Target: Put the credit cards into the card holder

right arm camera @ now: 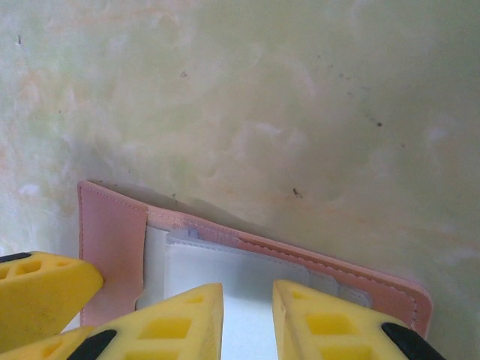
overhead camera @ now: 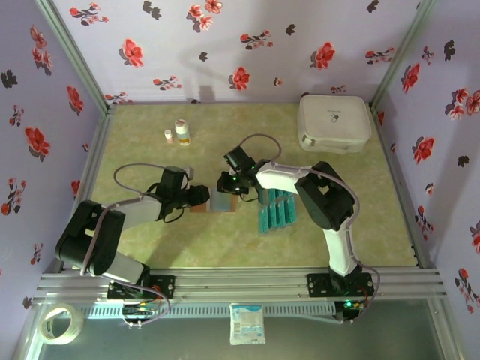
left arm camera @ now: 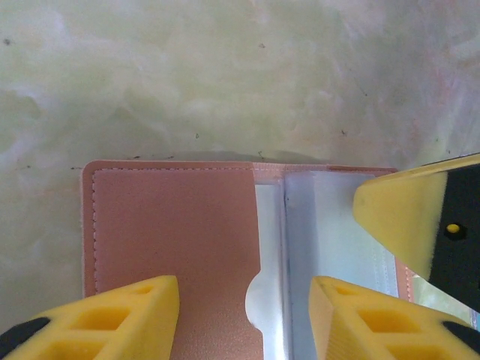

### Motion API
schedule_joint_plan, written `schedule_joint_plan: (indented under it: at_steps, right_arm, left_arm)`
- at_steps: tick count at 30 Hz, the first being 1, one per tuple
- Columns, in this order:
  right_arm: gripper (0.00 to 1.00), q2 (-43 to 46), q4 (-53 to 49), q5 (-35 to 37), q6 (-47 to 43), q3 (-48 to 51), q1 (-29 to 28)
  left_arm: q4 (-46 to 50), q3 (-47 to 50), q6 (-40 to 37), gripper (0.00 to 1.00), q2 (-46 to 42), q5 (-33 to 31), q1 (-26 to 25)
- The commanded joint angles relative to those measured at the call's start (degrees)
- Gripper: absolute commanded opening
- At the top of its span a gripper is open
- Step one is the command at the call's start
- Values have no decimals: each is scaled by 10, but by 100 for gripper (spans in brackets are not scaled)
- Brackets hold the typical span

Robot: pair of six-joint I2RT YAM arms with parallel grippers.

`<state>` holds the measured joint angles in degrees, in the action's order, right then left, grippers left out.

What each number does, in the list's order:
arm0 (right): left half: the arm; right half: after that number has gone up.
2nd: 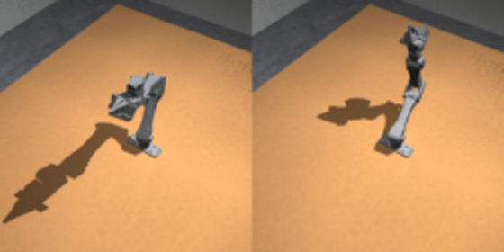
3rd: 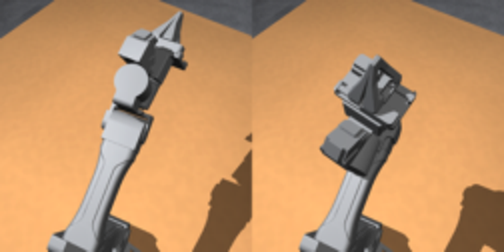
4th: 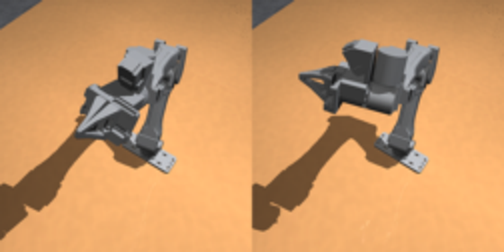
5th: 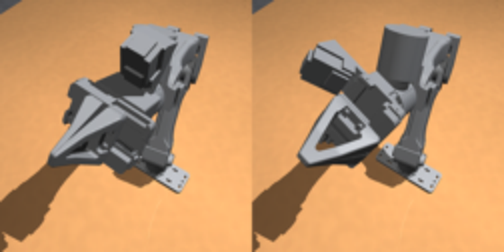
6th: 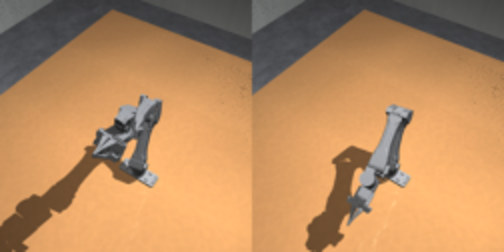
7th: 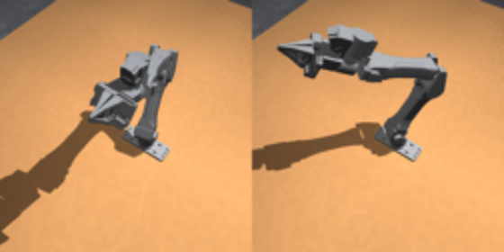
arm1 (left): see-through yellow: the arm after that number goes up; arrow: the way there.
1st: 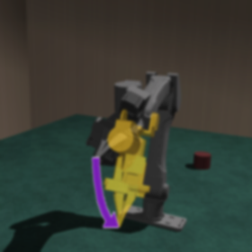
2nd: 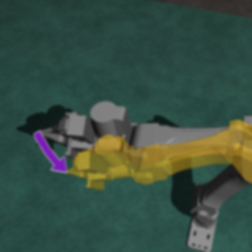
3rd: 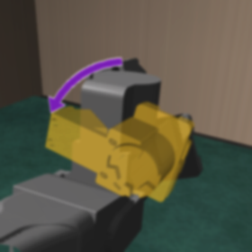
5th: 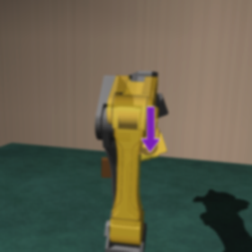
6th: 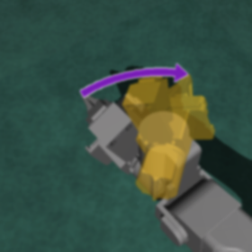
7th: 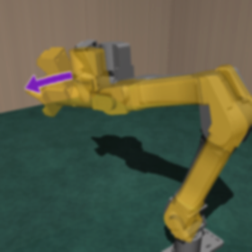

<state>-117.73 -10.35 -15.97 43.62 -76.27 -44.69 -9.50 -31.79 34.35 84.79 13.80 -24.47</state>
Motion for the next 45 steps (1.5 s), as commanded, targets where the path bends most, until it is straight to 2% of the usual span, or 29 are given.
schedule_joint_plan:
  at_steps: [1,18,37,41,45]
  right_arm:
    - [23,-14,10,-12,19,-2,-6]
    - [24,-17,43,-10,51,24,-9]
    - [25,-30,48,-14,65,9,-16]
    - [25,-31,48,-14,67,8,-16]
    - [28,-29,48,-15,68,7,-16]
  left_arm:
    - [-9,8,-20,50,-3,8,4]
    - [86,-18,-24,53,-77,4,-3]
    - [28,7,-65,54,-28,9,-31]
    - [36,5,-72,52,-13,5,-34]
    - [45,3,-81,44,0,-3,-38]
